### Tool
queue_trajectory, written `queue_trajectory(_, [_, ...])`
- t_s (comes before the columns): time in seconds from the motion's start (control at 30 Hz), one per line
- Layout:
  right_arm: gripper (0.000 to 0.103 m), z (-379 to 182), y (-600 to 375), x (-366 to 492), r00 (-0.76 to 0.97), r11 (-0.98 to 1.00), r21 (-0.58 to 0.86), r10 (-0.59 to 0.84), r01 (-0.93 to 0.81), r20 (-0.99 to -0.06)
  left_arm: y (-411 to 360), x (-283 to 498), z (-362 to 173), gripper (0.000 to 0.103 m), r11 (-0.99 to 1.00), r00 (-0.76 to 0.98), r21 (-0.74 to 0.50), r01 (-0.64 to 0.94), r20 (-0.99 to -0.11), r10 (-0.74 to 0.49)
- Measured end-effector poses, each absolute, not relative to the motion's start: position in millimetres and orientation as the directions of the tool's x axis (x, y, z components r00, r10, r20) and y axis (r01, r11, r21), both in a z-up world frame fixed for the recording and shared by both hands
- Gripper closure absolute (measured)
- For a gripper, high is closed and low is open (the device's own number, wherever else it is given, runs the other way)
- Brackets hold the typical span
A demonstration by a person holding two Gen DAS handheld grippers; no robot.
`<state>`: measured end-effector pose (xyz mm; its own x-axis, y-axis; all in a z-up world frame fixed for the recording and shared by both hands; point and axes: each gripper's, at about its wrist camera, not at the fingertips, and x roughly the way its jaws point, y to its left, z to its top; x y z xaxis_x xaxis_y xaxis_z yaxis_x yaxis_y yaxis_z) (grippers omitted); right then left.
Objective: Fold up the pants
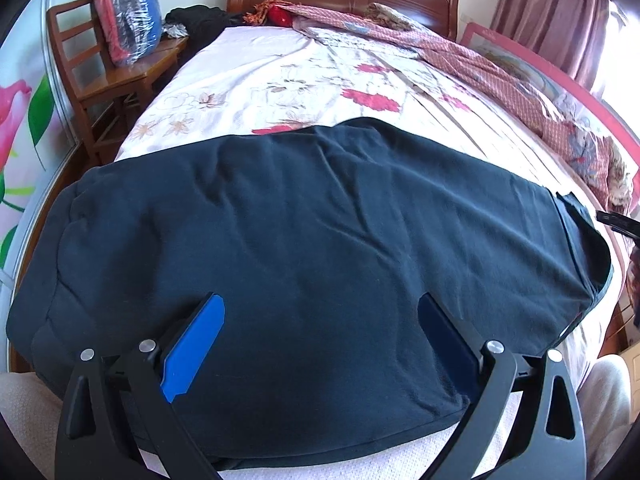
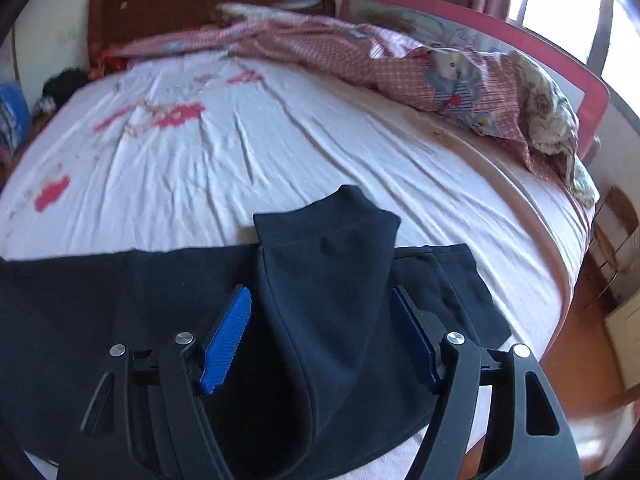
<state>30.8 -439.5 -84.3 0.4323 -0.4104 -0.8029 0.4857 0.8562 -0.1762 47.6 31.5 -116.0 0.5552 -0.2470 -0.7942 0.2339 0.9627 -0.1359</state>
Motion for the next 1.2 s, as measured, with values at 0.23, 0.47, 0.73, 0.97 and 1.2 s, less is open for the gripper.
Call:
queue_trajectory(0.23, [0.088,-119.8,-453.2,59.3,0.311,0.851,-0.277,-0.438,0.447,-0.844,19.4,46.9,-117.4,0.005,0.963,0.543,-0.102,0.250,-0.808,-0.227])
queue_trajectory(0.47, [0.092,-100.9,-539.7,-71.6,0.569,0.514,0.376,-0.291,0.771,-0.769,13.3,45.3,-120.6,0.005,0.961,0.539,-0.086,0.263,-0.813,-0.220])
queue_trajectory(0.73, [0.069,-146.4,-576.9,-164.7,0.623,0.203,0.589,-0.257,0.783,-0.739,10.1,43.8,-120.8,0.005,0.960,0.538,-0.075,0.270,-0.815,-0.215])
queue_trajectory(0.97, [0.046,-150.4,-588.6,-137.5,0.745,0.264,0.698,-0.189,0.666,-0.640,4.5,42.8,-118.3,0.005,0.958,0.541,-0.065,0.278,-0.814,-0.212])
queue_trajectory(1.2, [0.082,-121.4,-580.7,-105.1,0.648,0.402,0.531,-0.257,0.746,-0.716,6.8,40.5,-116.3,0.005,0.957,0.546,-0.072,0.280,-0.808,-0.220])
